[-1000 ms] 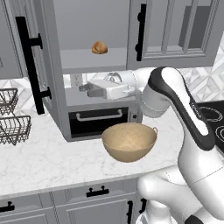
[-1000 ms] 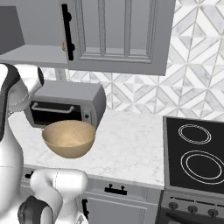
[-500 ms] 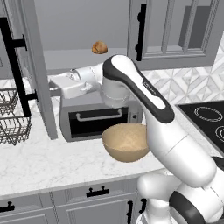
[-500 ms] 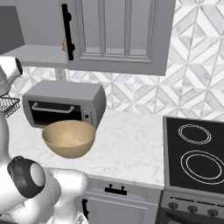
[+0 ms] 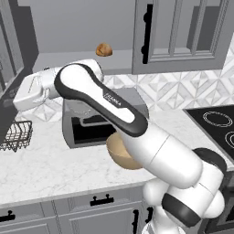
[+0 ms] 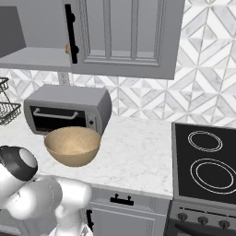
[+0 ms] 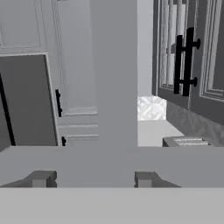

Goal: Open the cabinet, pick up the bread from the cabinet and place it in the basket. Then move the basket to the dining counter.

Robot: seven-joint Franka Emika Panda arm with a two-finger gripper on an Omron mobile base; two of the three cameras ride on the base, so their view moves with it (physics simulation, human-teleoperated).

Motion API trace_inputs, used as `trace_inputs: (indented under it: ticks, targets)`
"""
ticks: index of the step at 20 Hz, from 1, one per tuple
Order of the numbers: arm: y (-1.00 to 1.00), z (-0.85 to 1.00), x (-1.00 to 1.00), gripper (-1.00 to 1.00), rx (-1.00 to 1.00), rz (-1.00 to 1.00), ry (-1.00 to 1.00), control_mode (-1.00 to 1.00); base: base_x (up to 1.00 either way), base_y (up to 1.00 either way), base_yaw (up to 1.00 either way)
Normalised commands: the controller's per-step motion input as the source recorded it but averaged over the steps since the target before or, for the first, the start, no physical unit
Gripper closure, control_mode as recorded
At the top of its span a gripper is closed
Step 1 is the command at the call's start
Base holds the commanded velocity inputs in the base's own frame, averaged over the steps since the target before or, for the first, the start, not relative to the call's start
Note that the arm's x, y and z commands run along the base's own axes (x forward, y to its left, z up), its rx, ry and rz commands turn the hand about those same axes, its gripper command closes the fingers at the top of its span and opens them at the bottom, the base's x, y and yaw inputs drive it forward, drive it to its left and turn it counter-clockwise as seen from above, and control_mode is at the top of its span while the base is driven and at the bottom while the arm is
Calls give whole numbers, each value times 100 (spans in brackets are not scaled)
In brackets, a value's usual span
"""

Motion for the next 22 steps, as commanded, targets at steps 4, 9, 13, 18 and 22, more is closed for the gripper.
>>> trace_inputs:
  ticks: [4, 9, 13, 18, 22]
  targets:
    - [39, 0, -18, -100, -10, -42, -14, -100, 0, 0, 0]
    - [-93, 3, -36, -100, -1, -24, -1, -100, 0, 0, 0]
    - [-100, 10, -23, -100, 0, -29, 0, -100, 0, 0, 0]
    - [-100, 12, -2, -100, 0, -40, 0, -100, 0, 0, 0]
    - [-100, 13, 3, -100, 0, -42, 0, -100, 0, 0, 0]
